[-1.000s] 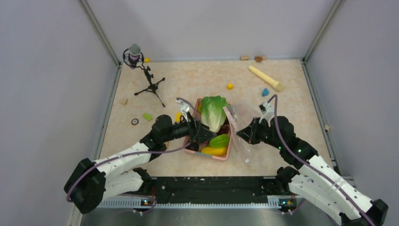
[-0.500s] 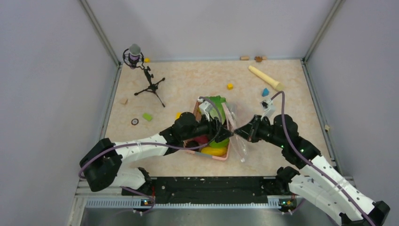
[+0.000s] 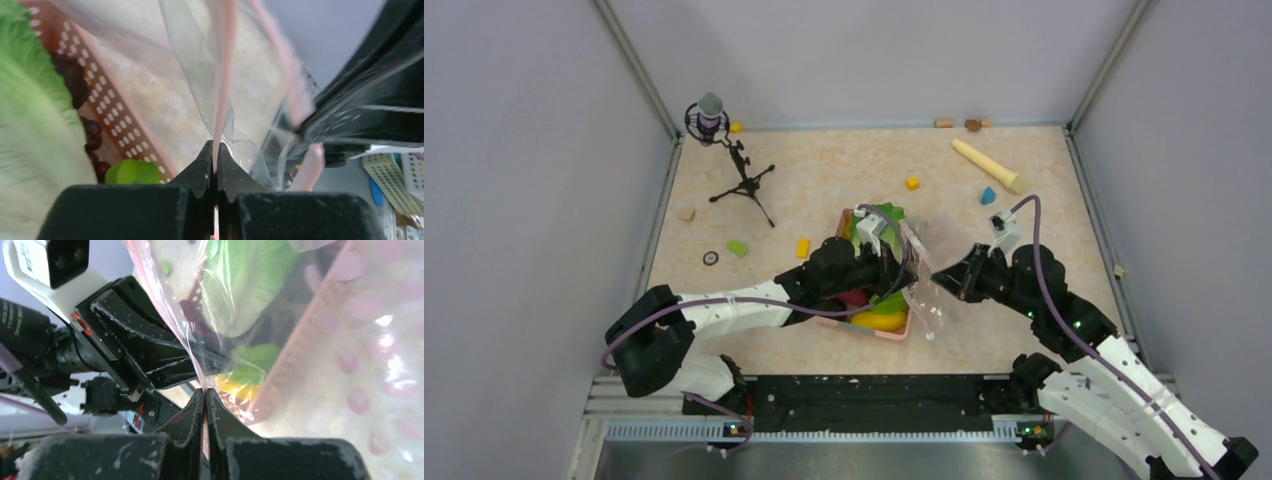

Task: Place the food in the zip-top bag and seal the zipper
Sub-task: Open the zipper of the food storage bag at the center of the board.

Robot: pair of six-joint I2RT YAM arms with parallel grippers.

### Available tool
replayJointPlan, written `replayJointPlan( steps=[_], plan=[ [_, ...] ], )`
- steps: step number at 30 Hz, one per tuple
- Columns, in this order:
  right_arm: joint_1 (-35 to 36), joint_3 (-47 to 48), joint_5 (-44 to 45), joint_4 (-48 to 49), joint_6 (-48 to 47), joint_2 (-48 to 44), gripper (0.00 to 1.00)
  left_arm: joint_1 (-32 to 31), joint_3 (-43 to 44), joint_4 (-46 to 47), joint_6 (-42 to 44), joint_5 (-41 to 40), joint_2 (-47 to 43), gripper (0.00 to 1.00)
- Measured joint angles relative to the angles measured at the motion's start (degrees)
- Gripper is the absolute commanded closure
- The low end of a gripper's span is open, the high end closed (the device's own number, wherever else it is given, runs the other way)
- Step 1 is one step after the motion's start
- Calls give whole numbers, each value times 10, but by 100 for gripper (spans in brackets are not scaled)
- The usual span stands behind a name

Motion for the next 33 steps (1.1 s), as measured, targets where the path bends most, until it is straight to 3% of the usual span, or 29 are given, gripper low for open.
replayJointPlan(
  steps=[12, 16, 17, 21, 27, 29, 30, 33],
  plan=[
    [0, 80, 275, -178, -41, -56, 100, -1, 22, -137, 1, -122, -28, 100],
    [0, 80, 310, -205, -47, -48, 100, -5, 36, -155, 0, -130, -29, 100],
    [0, 80, 308, -205, -52, -44, 96, -5, 38, -157, 0, -130, -30, 100],
    [0, 80, 261, -177, -89, -21, 64, -5, 43, -171, -5, -123, -29, 100],
    [0, 79, 163, -102, -136, 33, 32, -7, 66, -175, -19, -100, -7, 100],
    [1, 79, 150, -84, -143, 54, 9, -10, 68, -175, -22, -97, -4, 100],
    [4, 79, 146, -77, -149, 66, 2, -11, 68, -176, -24, -95, -3, 100],
    [22, 79, 141, -67, -159, 89, 1, -13, 68, -178, -28, -94, -3, 100]
  ],
)
